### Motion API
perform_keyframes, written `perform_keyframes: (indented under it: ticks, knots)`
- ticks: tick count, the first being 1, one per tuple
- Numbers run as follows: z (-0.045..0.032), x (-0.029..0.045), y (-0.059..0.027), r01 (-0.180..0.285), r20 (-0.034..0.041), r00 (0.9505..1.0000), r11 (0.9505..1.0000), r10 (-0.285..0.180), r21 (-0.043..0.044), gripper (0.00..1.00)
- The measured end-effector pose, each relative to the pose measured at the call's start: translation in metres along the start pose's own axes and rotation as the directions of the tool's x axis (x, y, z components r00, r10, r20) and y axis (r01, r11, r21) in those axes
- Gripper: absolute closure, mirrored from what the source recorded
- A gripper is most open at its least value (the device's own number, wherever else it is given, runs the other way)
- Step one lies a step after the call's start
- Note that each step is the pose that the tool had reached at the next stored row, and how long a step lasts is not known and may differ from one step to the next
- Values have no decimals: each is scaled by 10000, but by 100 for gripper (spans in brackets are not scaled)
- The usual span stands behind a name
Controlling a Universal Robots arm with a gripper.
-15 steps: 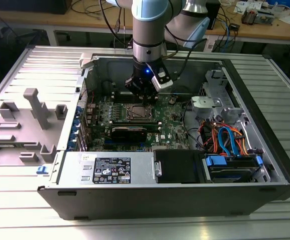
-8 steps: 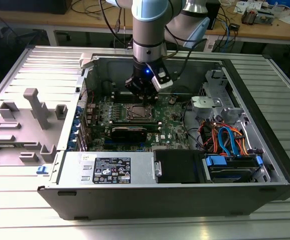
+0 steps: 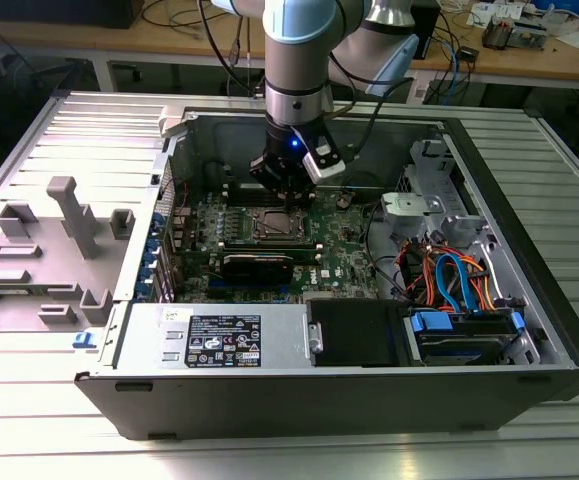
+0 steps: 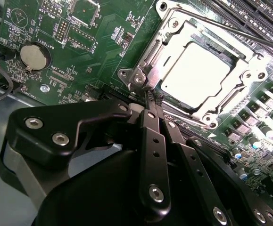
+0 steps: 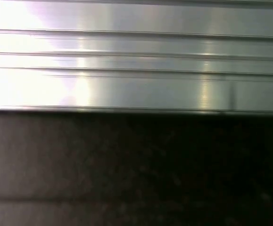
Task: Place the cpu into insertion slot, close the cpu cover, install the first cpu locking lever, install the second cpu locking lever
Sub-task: 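Install the first cpu locking lever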
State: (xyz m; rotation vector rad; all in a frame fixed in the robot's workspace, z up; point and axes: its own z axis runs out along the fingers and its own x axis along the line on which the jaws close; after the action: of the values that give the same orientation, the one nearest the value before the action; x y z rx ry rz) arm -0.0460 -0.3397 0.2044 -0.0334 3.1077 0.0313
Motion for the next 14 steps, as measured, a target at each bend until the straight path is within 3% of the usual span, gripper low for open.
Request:
perform_keyframes:
  ticks: [14]
  knots:
    - [-16,-4,-4,1,-1,10000,10000,-1,9,89]
